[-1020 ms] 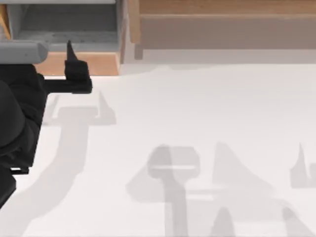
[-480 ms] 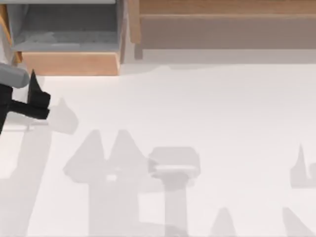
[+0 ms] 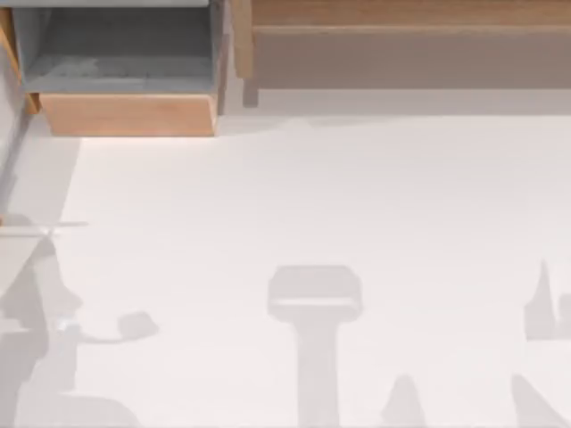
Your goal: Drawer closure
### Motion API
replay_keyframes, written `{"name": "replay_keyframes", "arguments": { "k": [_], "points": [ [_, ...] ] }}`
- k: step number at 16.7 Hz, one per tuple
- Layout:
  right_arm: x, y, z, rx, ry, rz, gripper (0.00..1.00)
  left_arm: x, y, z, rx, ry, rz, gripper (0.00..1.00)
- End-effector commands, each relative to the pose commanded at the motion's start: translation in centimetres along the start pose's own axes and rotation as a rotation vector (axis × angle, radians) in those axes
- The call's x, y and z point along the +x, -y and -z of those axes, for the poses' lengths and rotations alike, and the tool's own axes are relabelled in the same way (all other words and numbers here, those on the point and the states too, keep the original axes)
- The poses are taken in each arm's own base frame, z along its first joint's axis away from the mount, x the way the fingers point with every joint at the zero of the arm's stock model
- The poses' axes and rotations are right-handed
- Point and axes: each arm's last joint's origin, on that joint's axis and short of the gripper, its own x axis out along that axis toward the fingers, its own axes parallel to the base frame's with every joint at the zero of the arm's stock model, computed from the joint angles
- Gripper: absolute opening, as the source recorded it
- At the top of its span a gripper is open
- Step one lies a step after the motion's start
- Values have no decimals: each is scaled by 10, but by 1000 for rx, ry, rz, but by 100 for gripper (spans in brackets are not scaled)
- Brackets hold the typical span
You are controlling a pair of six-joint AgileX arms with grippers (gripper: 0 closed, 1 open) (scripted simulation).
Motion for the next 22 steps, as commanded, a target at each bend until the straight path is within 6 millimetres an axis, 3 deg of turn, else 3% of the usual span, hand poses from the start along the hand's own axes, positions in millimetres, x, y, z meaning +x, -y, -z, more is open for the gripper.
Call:
{"name": "replay_keyframes", "arguments": {
  "k": [5, 9, 17, 22],
  "points": [
    [0, 0, 0, 0, 0, 0, 100, -4, -19, 53, 322, 46, -51, 100],
    [0, 0, 0, 0, 0, 0, 100, -5, -37, 79, 546, 78, -125, 100],
    [0, 0, 0, 0, 0, 0, 100, -4, -42, 84, 611, 88, -150, 100],
    [0, 0, 0, 0, 0, 0, 100, 18, -45, 82, 612, 86, -151, 100]
  ]
}}
